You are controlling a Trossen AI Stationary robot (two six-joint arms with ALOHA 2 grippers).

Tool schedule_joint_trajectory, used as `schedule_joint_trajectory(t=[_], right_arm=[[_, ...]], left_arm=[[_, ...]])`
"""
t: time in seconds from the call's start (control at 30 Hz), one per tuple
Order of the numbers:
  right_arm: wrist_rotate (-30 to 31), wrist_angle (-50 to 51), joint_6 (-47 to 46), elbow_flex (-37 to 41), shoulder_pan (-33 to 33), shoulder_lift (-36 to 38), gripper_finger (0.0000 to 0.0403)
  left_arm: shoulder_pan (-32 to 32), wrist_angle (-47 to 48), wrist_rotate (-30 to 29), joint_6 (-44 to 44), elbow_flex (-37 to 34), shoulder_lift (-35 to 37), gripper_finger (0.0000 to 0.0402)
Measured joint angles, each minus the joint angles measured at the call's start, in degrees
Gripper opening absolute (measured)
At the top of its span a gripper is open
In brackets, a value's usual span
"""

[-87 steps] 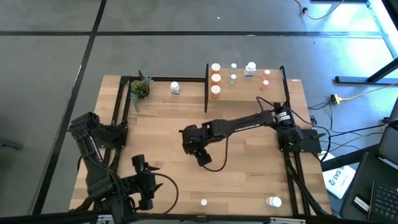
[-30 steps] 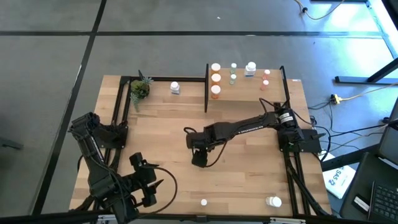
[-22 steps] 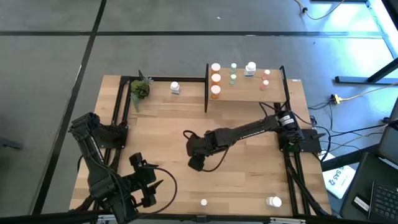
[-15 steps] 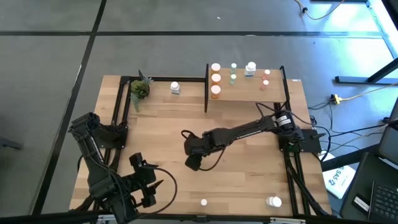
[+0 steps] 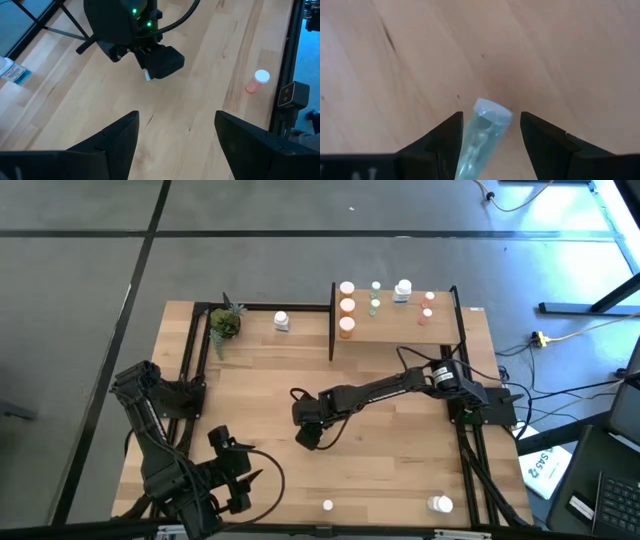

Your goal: Pick and place medicine bottles onto shelf by color

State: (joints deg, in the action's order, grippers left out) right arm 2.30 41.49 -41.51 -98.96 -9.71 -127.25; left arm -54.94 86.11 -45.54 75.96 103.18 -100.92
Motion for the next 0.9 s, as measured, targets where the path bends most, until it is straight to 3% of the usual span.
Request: schedule_joint_trajectory(t=[0.9], right_arm=[[0.94, -0.45, 1.17, -0.11, 1.04, -2.79, 0.02]], left_arm=[[0.0, -0.03, -0.02, -0.02, 0.0, 0.0, 0.0254]])
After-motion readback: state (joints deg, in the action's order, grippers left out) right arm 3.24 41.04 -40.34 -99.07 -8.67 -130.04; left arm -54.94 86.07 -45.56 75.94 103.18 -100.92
